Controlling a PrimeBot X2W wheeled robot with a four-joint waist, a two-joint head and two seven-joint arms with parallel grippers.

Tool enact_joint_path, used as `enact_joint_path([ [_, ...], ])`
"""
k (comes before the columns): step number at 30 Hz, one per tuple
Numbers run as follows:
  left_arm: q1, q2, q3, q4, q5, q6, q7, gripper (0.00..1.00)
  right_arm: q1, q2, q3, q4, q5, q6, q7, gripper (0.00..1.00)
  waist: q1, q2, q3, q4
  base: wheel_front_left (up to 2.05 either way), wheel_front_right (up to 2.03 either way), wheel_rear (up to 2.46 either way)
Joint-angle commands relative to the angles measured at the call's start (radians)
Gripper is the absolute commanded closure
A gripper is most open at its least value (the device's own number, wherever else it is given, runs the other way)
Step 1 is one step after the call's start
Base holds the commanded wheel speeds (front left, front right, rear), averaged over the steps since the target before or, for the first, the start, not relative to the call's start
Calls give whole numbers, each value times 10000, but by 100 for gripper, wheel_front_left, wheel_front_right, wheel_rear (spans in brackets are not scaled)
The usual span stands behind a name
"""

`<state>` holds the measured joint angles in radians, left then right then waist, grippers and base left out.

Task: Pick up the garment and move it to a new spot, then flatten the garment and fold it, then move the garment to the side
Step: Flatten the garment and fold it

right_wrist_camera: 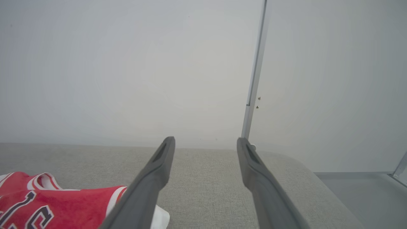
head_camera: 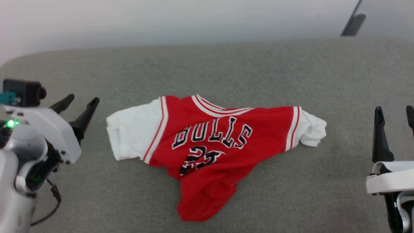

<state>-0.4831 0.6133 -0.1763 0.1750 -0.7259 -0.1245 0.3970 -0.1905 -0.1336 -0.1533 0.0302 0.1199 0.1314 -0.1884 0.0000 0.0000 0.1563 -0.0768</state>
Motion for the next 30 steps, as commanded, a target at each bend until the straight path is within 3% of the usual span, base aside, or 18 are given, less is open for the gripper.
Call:
enact_joint_path([
  [1,-104,20,-37,90,-79,-56,90,0,65,32,-36,-31,-20,-15,-66,0,0,0,614,-553,0,0,0],
  [12,-1797,639,-969,2441,-413,-20,2533,0,-341,518,92,216,-151,-15,-512,0,0,0,1798,-1178,0,0,0],
  [28,-2414,40,-1588,4418,-682,440,4345,0,-713,596,94,406,-346,-15,-696,0,0,0,2348,-1175,0,0,0],
  [29,-2395,0,-1640,4436,-725,451,4477,25,-724,592,84,407,-360,-15,-687,0,0,0,2349,-1158,0,0,0],
  [30,-2380,-44,-1676,4435,-771,426,4613,67,-737,591,84,415,-376,-15,-687,0,0,0,2351,-1144,0,0,0],
])
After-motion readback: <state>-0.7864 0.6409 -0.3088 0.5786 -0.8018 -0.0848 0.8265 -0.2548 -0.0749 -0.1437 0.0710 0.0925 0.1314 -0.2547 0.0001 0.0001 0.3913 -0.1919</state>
